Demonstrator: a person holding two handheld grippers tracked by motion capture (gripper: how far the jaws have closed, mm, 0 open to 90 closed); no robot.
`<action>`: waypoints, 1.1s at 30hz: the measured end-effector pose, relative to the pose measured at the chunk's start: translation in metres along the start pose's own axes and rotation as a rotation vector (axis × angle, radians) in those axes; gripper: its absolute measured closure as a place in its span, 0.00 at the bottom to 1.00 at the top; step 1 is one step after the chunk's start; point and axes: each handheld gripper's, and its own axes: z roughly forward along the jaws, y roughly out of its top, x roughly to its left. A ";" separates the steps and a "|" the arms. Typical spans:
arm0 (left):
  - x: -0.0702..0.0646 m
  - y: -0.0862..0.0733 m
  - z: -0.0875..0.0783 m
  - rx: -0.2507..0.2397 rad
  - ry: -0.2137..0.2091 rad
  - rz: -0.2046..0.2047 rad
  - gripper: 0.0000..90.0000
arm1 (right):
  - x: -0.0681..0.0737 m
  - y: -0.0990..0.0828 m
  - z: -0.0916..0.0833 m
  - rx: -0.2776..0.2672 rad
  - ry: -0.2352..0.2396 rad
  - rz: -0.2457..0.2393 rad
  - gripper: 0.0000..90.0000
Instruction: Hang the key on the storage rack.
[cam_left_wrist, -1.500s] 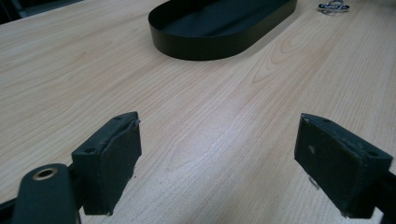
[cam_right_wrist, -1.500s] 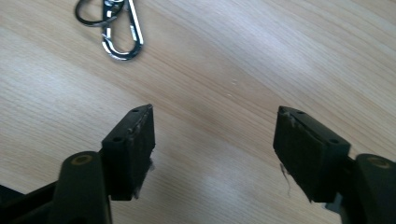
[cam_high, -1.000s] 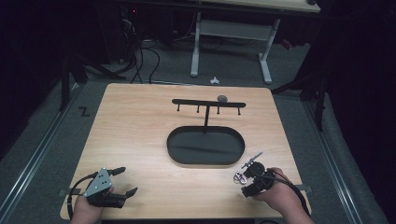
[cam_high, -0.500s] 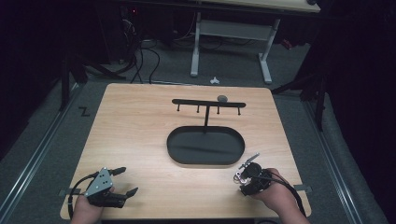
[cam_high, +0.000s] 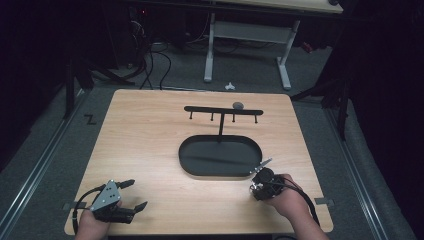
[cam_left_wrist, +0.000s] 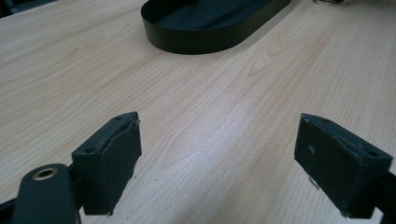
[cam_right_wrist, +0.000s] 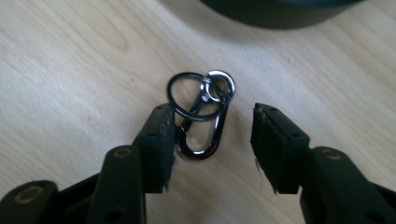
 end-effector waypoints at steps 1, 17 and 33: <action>0.000 0.000 0.000 0.000 -0.001 0.000 0.17 | 0.000 0.002 0.000 -0.012 -0.007 -0.010 0.64; -0.001 0.000 0.000 0.008 -0.008 0.001 0.17 | -0.003 0.012 -0.001 -0.031 0.014 0.002 0.98; -0.001 -0.001 0.001 0.009 -0.011 -0.002 0.17 | -0.017 0.011 -0.033 -0.020 0.099 0.180 0.99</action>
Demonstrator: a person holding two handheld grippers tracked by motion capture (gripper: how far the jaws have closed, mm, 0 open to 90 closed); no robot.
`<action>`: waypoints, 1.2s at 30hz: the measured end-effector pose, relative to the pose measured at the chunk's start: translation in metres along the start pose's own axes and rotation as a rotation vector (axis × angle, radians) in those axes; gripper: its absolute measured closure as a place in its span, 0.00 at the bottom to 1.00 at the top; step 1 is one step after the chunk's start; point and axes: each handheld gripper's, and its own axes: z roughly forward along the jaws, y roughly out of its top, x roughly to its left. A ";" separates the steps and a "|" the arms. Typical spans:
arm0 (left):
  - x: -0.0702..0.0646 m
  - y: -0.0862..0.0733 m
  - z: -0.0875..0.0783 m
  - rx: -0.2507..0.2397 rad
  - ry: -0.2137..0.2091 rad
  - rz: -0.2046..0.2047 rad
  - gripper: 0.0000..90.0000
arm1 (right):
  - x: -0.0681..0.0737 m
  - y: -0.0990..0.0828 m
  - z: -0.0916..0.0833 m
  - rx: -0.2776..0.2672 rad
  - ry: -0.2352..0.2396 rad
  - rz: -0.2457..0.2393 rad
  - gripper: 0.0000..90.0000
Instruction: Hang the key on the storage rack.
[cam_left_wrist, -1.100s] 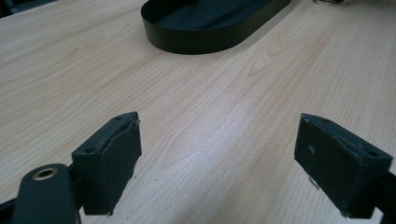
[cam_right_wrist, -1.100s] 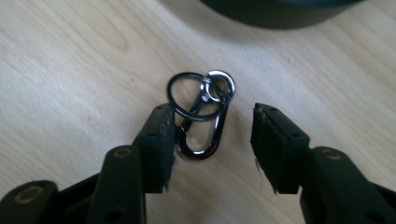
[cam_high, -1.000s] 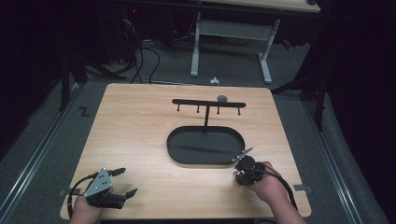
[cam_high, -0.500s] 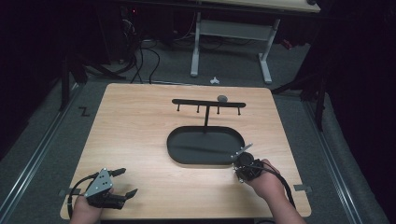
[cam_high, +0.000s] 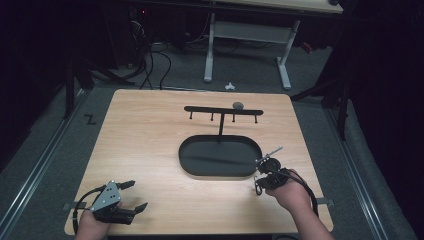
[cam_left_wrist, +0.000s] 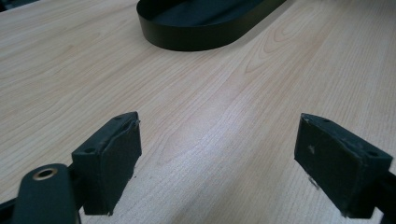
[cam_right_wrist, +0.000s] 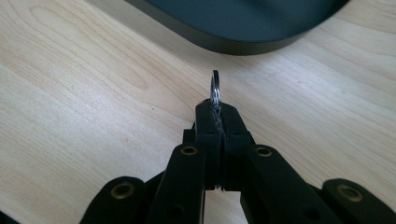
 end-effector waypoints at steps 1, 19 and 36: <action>0.000 0.000 0.000 0.000 0.000 0.000 0.17 | -0.001 0.000 -0.003 -0.004 -0.002 0.005 0.99; 0.000 -0.001 -0.001 -0.003 0.001 -0.008 0.17 | -0.007 0.012 -0.045 -0.013 -0.013 0.046 0.99; -0.001 -0.001 -0.001 -0.009 0.004 -0.014 0.17 | -0.009 0.022 -0.065 -0.048 0.001 0.054 0.99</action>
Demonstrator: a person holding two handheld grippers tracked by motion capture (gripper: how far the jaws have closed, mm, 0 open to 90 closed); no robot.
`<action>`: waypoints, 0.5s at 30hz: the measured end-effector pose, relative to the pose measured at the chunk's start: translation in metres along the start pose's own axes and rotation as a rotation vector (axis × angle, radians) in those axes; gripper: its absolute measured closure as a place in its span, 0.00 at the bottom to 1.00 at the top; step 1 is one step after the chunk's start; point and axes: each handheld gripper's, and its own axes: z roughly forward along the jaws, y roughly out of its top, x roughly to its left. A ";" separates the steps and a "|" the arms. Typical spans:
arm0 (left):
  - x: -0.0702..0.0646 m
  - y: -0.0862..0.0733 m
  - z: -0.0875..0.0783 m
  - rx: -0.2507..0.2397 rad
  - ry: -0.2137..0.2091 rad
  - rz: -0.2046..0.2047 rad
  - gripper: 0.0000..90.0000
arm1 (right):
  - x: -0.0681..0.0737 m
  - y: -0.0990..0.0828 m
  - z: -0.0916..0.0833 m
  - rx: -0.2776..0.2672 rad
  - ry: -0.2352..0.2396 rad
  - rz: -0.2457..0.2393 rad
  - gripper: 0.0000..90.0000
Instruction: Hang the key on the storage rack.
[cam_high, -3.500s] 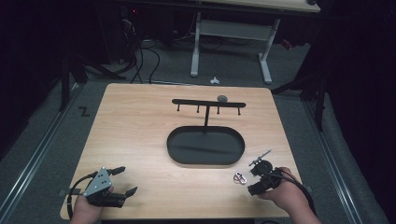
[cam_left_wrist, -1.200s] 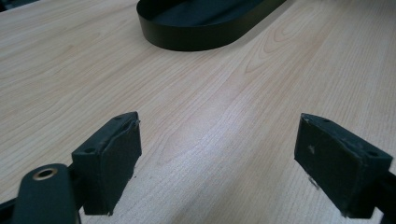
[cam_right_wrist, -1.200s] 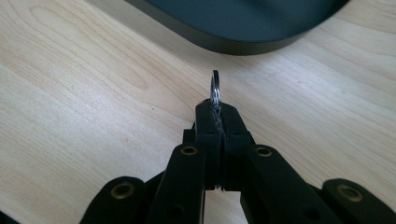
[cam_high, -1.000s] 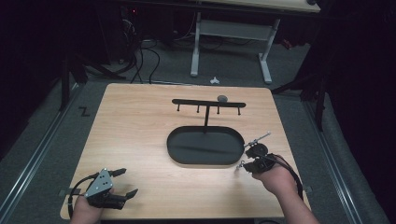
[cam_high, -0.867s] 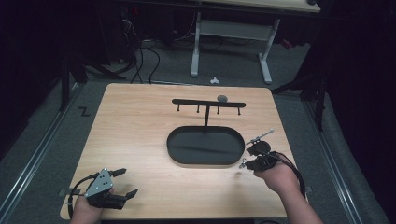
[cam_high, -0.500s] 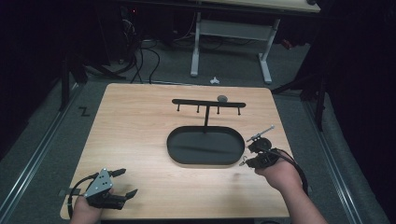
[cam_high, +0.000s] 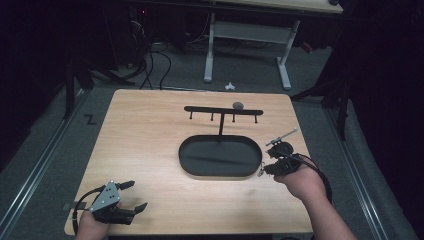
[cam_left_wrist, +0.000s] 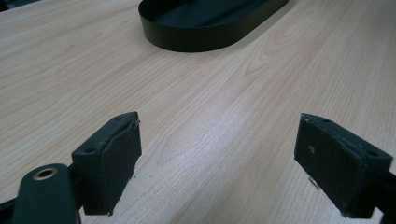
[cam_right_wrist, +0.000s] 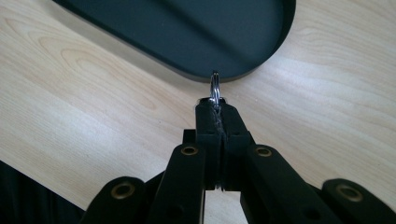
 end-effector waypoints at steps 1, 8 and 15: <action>0.000 0.000 0.000 0.000 0.000 0.000 0.17 | 0.000 0.000 0.000 0.000 0.000 0.000 0.99; 0.000 0.000 0.000 0.001 -0.002 0.004 0.17 | 0.001 0.015 -0.008 -0.013 0.005 0.000 0.99; 0.001 0.001 0.000 0.002 -0.005 0.011 0.17 | 0.004 0.037 -0.017 -0.030 -0.008 -0.020 0.99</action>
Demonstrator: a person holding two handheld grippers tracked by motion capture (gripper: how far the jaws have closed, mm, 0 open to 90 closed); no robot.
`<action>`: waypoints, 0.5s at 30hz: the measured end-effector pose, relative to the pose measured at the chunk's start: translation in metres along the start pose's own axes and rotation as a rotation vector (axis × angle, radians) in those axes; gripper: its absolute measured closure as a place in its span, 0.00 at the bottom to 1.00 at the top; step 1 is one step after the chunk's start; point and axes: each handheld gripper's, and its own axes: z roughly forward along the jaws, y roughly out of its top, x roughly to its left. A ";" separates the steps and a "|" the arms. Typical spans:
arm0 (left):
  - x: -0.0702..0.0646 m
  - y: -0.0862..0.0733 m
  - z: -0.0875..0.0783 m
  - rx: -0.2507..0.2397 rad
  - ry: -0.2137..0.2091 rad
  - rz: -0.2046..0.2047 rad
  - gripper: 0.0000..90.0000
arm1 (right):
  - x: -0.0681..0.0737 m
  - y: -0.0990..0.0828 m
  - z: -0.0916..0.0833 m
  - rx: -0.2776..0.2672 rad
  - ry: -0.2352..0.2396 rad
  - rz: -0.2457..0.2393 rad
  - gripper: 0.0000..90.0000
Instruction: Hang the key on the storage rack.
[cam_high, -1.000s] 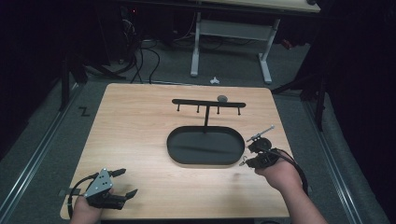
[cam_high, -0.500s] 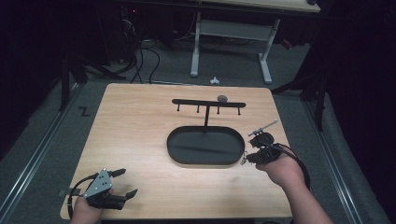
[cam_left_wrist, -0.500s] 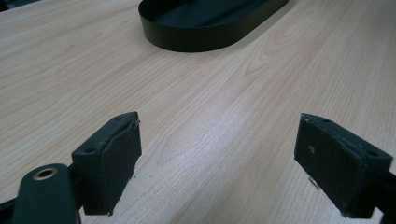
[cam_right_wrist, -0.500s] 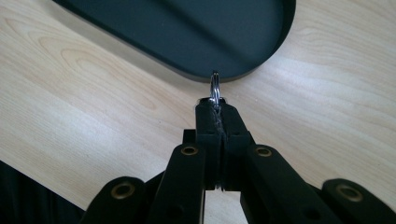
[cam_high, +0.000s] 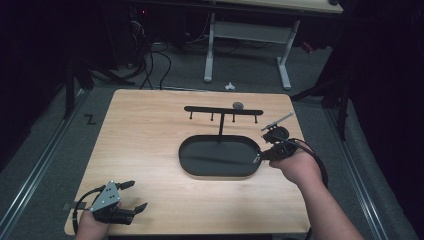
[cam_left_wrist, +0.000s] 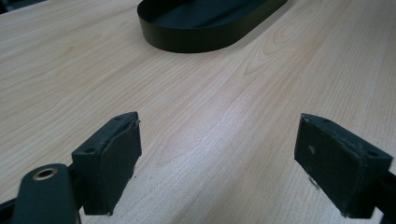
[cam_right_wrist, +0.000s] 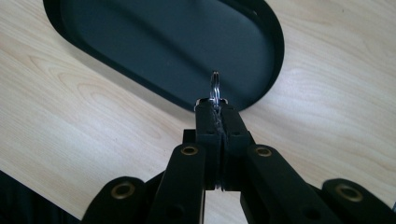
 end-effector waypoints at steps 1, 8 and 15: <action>0.000 0.000 0.000 -0.002 0.002 0.001 0.17 | 0.000 0.000 0.000 0.000 0.000 0.000 0.99; 0.001 0.000 0.000 -0.005 0.002 0.000 0.17 | 0.000 0.017 0.000 -0.020 -0.008 -0.006 0.99; 0.001 -0.001 -0.001 0.001 -0.002 0.000 0.17 | -0.005 0.028 0.002 -0.040 0.002 0.006 0.99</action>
